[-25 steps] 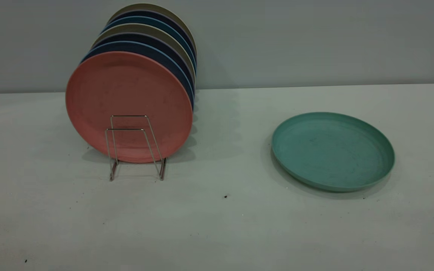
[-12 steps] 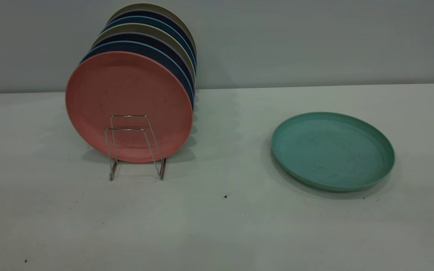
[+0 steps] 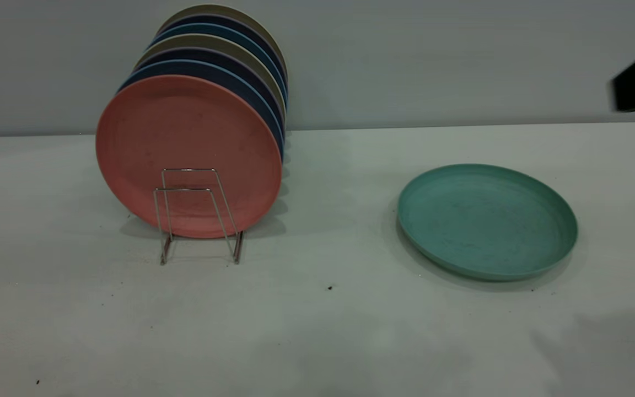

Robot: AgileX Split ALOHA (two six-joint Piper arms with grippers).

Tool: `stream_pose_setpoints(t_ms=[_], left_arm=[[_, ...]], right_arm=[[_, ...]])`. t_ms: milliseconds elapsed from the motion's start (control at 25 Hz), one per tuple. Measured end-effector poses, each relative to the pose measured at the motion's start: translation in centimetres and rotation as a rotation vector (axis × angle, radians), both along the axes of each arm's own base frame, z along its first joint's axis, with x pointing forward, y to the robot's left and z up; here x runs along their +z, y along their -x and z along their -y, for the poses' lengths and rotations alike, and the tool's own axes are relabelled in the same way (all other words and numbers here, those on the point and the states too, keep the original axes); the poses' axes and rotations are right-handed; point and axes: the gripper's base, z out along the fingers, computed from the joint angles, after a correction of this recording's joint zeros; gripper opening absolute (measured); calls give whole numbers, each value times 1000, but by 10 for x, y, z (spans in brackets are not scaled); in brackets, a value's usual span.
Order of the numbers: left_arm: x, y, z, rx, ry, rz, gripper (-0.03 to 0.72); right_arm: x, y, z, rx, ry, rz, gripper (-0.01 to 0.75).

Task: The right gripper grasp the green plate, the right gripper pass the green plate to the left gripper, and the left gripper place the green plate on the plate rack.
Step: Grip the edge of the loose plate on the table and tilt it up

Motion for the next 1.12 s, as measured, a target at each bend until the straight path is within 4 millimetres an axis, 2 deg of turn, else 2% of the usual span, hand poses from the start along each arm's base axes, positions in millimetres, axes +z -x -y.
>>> stream_pose_setpoints(t_ms=[200, 400, 520, 600, 880, 1120], left_arm=[[4, -21, 4, -47, 7, -54, 486], [2, -26, 5, -53, 8, -74, 486], [2, -25, 5, -58, 10, -79, 486], [2, -25, 5, -59, 10, -79, 486], [2, -25, 5, -61, 8, -77, 486], [2, -26, 4, -51, 5, -68, 486]], right_arm=[[-47, -61, 18, -12, -27, -148, 550], [-93, -96, 60, -82, -92, -262, 550], [-119, -106, 84, -107, -144, -319, 550], [-132, -112, 89, -100, -165, -335, 550], [-173, -131, 93, -82, -194, -383, 550], [-190, -139, 89, -84, -256, -405, 550]])
